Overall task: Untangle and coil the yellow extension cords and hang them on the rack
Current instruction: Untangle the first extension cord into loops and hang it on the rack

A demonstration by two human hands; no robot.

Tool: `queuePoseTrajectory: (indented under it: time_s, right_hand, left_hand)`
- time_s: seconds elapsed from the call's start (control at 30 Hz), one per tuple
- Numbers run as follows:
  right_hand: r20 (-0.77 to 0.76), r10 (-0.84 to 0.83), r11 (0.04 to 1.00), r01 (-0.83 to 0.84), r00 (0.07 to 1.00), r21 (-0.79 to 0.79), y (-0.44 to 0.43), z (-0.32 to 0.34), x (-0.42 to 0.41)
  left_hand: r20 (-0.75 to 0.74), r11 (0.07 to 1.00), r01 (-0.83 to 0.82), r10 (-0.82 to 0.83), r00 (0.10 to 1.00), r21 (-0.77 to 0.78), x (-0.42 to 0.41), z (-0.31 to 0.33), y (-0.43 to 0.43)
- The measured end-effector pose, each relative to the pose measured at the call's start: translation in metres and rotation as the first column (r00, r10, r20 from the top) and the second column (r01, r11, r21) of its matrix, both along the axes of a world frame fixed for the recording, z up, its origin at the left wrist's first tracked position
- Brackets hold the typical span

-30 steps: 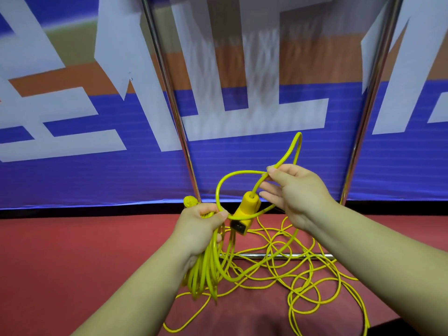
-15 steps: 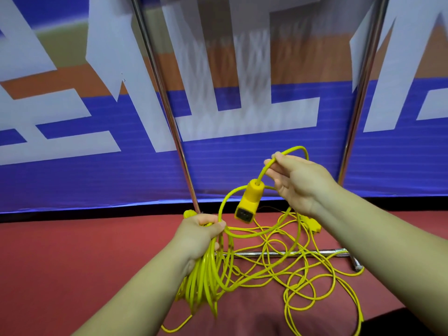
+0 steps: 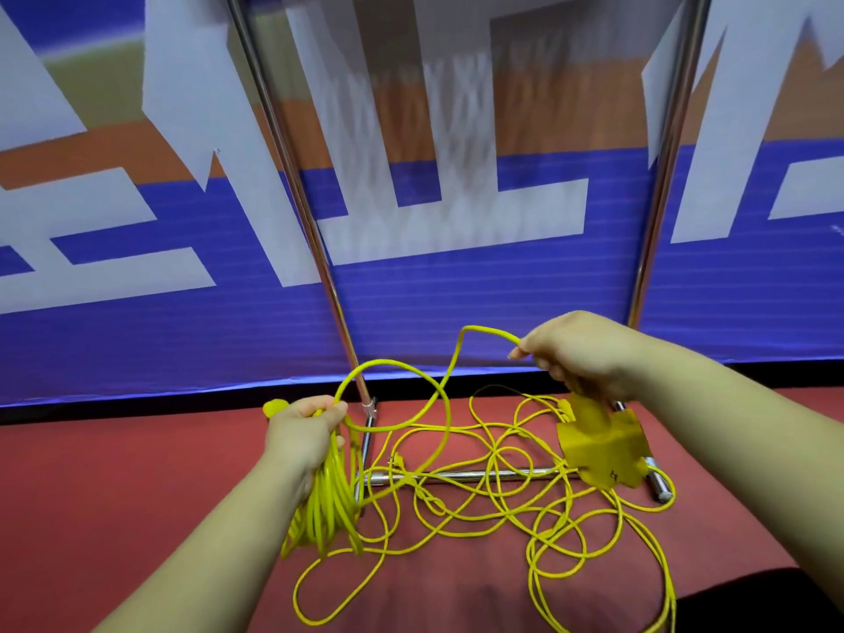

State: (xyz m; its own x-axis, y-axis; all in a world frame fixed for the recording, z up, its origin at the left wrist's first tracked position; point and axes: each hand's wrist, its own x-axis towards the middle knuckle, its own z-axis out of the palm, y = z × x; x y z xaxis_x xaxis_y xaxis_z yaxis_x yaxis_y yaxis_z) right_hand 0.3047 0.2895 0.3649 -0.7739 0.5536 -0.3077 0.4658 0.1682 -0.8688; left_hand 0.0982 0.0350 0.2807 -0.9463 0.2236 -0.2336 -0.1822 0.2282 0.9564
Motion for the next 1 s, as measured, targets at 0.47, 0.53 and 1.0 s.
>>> queuePoseTrajectory:
  time_s: [0.47, 0.53, 1.0]
  right_hand:
    - [0.037, -0.019, 0.997, 0.022, 0.999, -0.079, 0.001, -0.041, -0.01]
    - [0.036, -0.035, 0.996, 0.038, 0.999, -0.081, -0.001, -0.044, -0.014]
    - [0.439, 0.363, 0.707, -0.55, 0.822, 0.444, -0.055, -0.069, -0.025]
  left_hand:
    - [-0.027, 0.916, 0.158, -0.16, 0.987, 0.368, 0.005, 0.06, -0.016]
    - [-0.076, 0.905, 0.198, -0.183, 0.98, 0.378, 0.011, 0.07, -0.018]
    - [-0.16, 0.85, 0.233, -0.178, 0.971, 0.472, 0.04, 0.108, -0.024]
